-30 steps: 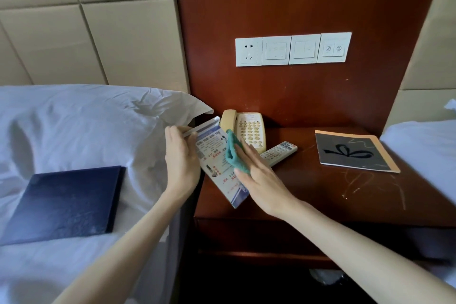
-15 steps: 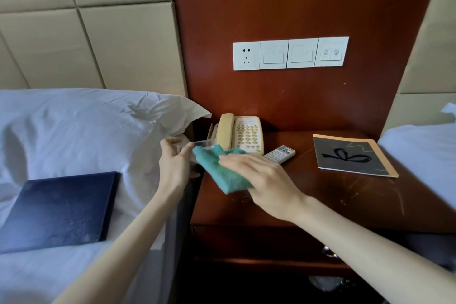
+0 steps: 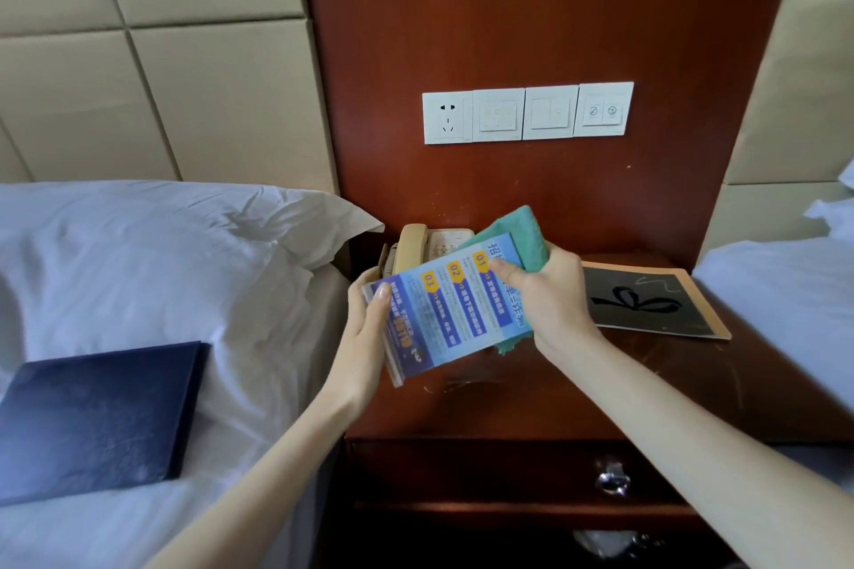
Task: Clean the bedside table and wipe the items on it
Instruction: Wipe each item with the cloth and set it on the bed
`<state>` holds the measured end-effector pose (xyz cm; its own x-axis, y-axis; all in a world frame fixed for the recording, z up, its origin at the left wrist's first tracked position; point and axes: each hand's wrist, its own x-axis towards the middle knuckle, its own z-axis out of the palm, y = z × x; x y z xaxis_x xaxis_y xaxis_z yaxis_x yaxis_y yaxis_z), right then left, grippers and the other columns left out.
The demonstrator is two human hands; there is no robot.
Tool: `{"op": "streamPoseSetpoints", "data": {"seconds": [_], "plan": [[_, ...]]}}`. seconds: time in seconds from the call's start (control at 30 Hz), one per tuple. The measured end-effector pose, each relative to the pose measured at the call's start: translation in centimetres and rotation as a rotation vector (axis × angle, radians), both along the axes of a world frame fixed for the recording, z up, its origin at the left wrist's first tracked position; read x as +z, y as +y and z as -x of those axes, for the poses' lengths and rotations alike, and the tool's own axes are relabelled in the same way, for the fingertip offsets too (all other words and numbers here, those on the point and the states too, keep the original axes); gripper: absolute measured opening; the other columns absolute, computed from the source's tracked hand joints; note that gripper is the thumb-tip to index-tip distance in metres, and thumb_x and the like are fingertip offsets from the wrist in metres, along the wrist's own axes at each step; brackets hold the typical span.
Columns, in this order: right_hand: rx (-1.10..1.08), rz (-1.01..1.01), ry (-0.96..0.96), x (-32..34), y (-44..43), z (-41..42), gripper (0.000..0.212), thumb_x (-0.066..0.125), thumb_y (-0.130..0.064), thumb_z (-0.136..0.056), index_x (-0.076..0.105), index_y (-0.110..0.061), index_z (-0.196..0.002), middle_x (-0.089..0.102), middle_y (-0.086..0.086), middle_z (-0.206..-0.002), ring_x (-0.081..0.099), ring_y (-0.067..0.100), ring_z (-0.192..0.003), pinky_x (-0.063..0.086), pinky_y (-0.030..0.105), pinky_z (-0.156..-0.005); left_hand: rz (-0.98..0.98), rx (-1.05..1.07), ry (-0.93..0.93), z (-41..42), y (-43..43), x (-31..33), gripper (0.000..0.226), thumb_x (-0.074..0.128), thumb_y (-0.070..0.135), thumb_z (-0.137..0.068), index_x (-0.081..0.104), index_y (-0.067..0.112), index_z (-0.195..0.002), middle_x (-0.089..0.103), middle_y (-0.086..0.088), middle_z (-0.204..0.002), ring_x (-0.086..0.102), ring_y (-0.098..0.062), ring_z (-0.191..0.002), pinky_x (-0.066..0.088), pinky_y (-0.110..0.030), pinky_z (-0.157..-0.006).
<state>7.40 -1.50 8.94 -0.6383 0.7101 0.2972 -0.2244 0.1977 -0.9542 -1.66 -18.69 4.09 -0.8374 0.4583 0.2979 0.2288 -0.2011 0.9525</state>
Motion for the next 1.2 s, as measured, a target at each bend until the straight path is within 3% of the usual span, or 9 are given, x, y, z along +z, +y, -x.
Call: {"op": "streamPoseSetpoints", "data": {"seconds": [0.13,0.27,0.37,0.47,0.57,0.63,0.77,0.9,1.2], "plan": [[-0.122,0.053,0.04,-0.4,-0.6,0.6,0.021,0.079,-0.021,-0.077,0.063,-0.016,-0.089,0.073,-0.001,-0.082,0.072,0.01,-0.067,0.059,0.031,-0.059,0.028,0.151,0.008,-0.7,0.0,0.0,0.037,0.037,0.06,-0.091,0.052,0.032,-0.111,0.067,0.011,-0.101,0.065,-0.004,-0.096,0.05,-0.038,-0.089],[-0.135,-0.287,0.113,-0.5,-1.9,0.4,0.018,0.062,-0.021,-0.091,0.064,-0.024,-0.109,0.069,-0.013,-0.101,0.064,-0.007,-0.088,0.046,0.005,-0.068,0.069,0.288,-0.003,-1.0,0.3,0.5,0.033,0.03,0.053,-0.096,0.054,0.031,-0.09,0.065,0.002,-0.096,0.064,-0.016,-0.095,0.048,-0.048,-0.094],[-0.061,-0.628,0.0,-0.6,-1.8,0.3,0.042,0.056,-0.013,-0.095,0.053,-0.022,-0.136,0.044,-0.01,-0.146,0.037,0.004,-0.136,0.027,0.02,-0.11,0.083,0.342,-0.029,-1.0,0.4,1.2,0.038,0.031,0.058,-0.091,0.054,0.028,-0.088,0.062,0.005,-0.088,0.063,-0.017,-0.09,0.049,-0.054,-0.091],[-0.033,-1.071,-0.184,-1.3,-2.4,0.2,0.051,0.055,-0.016,-0.094,0.042,-0.022,-0.142,0.027,-0.01,-0.153,0.016,0.011,-0.145,0.008,0.03,-0.118,0.112,0.342,-0.061,-1.5,0.6,1.7,0.046,0.032,0.067,-0.081,0.052,0.026,-0.088,0.061,0.007,-0.082,0.065,-0.018,-0.084,0.052,-0.055,-0.083],[0.232,-1.246,-0.183,-2.1,-4.4,0.1,0.051,0.049,-0.023,-0.094,0.039,-0.021,-0.144,0.025,-0.01,-0.153,0.01,0.007,-0.144,0.0,0.029,-0.119,0.114,0.324,-0.054,-1.7,0.5,1.8,0.053,0.031,0.057,-0.092,0.055,0.01,-0.095,0.062,-0.013,-0.091,0.063,-0.034,-0.08,0.052,-0.055,-0.076],[0.381,-1.306,-0.185,-2.1,-5.5,0.3,0.049,0.047,-0.026,-0.096,0.041,-0.018,-0.143,0.029,-0.007,-0.154,0.008,0.003,-0.143,-0.004,0.023,-0.117,0.117,0.305,-0.076,-1.2,0.3,1.7,0.062,0.028,0.054,-0.096,0.055,-0.002,-0.103,0.058,-0.034,-0.097,0.06,-0.038,-0.07,0.051,-0.049,-0.065],[0.472,-1.417,-0.185,-0.9,-5.0,0.1,0.047,0.047,-0.027,-0.098,0.04,-0.016,-0.144,0.03,-0.007,-0.154,0.008,0.002,-0.144,-0.005,0.021,-0.117,0.06,0.323,-0.12,-0.3,-0.3,2.4,0.052,0.029,0.049,-0.097,0.057,0.006,-0.109,0.058,-0.034,-0.106,0.06,-0.037,-0.075,0.051,-0.039,-0.054],[0.56,-1.529,-0.203,-0.4,-3.3,-0.8,0.052,0.05,-0.02,-0.093,0.04,-0.022,-0.144,0.025,-0.01,-0.155,0.005,0.002,-0.145,-0.006,0.023,-0.118,0.0,0.333,-0.124,0.2,-0.6,3.2,0.06,0.03,0.05,-0.09,0.059,0.001,-0.109,0.062,-0.024,-0.113,0.059,-0.038,-0.109,0.043,-0.057,-0.098],[0.315,-1.378,-0.36,-0.2,1.6,-0.4,0.053,0.036,-0.035,-0.101,0.015,-0.03,-0.149,0.005,-0.019,-0.156,-0.008,-0.001,-0.144,-0.004,0.029,-0.12,0.128,0.306,-0.159,0.3,-0.4,2.6,0.066,0.03,0.06,-0.085,0.054,0.008,-0.118,0.061,-0.016,-0.118,0.062,-0.032,-0.106,0.045,-0.058,-0.096]]}}
